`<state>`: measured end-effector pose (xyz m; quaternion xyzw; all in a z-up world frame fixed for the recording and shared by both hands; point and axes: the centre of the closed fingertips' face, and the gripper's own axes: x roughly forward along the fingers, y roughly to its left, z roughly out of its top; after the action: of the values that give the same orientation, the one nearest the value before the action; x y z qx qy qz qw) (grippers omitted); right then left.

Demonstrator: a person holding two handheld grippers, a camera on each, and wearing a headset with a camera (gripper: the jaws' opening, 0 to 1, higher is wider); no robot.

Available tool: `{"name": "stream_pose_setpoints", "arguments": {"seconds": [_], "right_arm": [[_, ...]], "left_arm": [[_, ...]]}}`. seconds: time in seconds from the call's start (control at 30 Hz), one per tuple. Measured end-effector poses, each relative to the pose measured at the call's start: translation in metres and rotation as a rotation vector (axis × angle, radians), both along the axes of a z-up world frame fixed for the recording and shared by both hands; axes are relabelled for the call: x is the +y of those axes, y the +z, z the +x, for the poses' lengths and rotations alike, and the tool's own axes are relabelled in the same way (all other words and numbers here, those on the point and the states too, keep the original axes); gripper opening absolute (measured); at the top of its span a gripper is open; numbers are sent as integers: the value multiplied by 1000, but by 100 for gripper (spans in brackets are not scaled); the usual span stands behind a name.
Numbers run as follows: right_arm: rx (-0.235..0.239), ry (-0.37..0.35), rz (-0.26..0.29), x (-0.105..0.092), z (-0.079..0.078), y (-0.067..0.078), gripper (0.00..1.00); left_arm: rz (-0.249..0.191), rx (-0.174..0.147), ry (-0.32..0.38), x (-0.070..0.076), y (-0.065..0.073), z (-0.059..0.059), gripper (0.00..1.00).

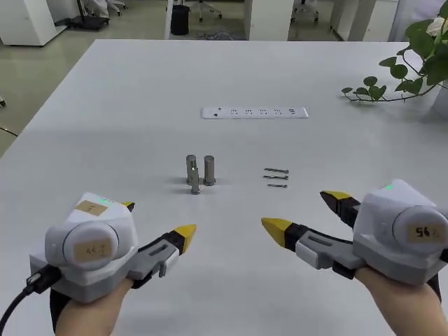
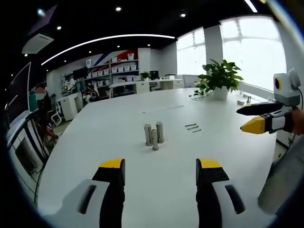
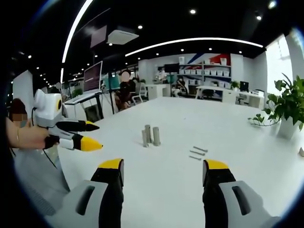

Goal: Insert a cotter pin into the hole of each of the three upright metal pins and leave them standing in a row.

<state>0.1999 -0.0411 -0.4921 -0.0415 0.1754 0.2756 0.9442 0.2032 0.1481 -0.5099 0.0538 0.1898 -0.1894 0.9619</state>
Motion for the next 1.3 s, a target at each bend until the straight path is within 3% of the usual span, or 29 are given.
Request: {"name": "stream_pose_setpoints", "arguments": {"seconds": [0.07, 0.2, 0.37, 0.63, 0.77, 0.97, 1.3], "right_arm": [[6, 7, 4, -1, 2, 1, 63], [38, 34, -2, 1, 2, -3, 58], [54, 43, 6, 5, 3, -8, 53], [66, 68, 20, 11, 6, -14, 50], [72, 67, 20, 11, 9, -16, 48], [66, 52, 19, 11, 11, -16, 46], [82, 34, 35, 10, 14, -22, 45]], "left_arm": [[1, -2, -10, 0, 1, 7, 56], [-63, 22, -25, -4, -6, 27, 46], [-5, 34, -56, -8, -20, 45, 38], [-18, 11, -98, -15, -29, 73, 30], [6, 18, -131, -19, -38, 85, 21], [19, 2, -183, -29, -45, 101, 22], [-3, 9, -219, -42, -58, 123, 19]]}}
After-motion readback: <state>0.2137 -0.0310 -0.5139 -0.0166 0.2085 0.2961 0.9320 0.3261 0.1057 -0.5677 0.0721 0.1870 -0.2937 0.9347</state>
